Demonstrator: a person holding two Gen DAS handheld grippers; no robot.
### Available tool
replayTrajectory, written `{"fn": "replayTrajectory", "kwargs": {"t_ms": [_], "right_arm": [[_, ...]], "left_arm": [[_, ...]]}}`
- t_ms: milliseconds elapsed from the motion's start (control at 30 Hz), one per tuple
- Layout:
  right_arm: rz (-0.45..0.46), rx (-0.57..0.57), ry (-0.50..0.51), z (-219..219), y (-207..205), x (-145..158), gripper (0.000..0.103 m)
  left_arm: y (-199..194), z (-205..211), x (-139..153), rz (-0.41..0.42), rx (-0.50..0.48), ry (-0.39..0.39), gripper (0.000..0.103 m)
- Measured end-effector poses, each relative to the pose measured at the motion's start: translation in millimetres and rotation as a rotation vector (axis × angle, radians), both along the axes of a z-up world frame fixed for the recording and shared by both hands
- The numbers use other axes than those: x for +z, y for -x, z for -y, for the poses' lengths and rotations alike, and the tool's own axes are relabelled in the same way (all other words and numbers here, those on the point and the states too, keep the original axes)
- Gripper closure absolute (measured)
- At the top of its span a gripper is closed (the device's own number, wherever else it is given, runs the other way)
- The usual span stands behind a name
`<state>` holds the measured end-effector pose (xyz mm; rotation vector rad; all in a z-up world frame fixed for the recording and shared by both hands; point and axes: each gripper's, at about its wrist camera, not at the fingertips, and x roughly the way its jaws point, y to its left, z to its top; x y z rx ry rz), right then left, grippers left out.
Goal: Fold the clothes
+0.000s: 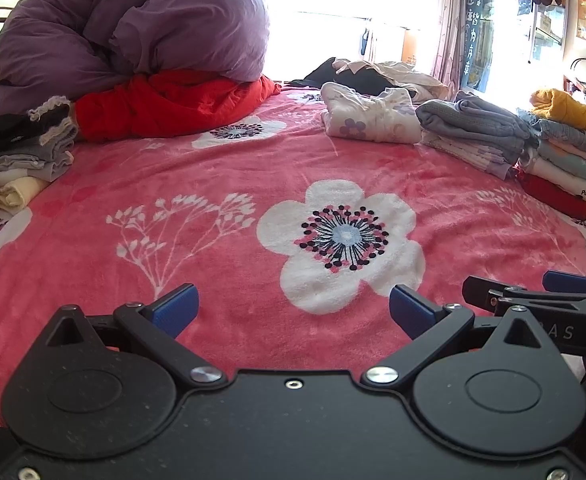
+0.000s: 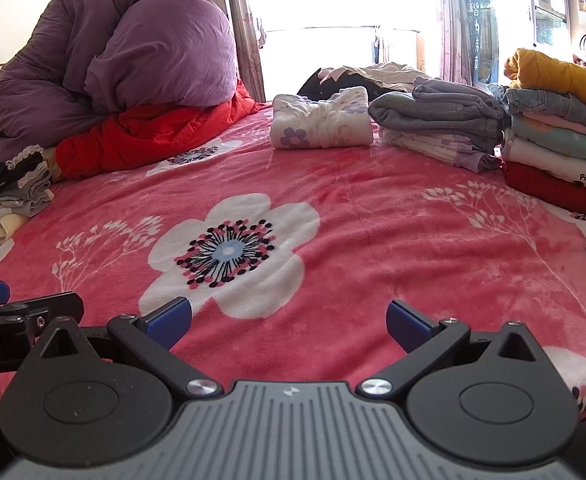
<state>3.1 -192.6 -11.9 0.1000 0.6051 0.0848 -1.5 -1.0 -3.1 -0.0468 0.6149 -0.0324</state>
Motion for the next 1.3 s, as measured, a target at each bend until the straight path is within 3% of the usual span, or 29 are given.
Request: {"fn": "replayTrajectory", "kwargs": {"t_ms": [400,667,867,1100,1300], "right_arm": [[-0.001,-0.001,0.001,0.0,-0.1,-0.4,0.000],[0.023,0.032,0.018,-3.5,1.3,-0.4,0.000],[0.075,0.090,0.011,-14.0,-0.6,-4.4,0.000],[0.180,0.163,0.018,-36.7,-16.5,-19.3,0.000],[0.117,0.200,-0.046,-47.6,-43.7,-45.3,0.000]], "left_arm": [[-0.4,0.5,-2.2,-0.001,-0.005,0.007,0.000],[-6.5,-25.5,1.3,0.003,0.044,0.045,0.000],[-10.9,-76.5,5.5,0.025,0.175,0.047,0.000],[-8.0,-163.1,17.9,0.058,0.352,0.043,0.000],[-5.3,-229.7,29.5,0.066,0.496,0.029,0.000]]}}
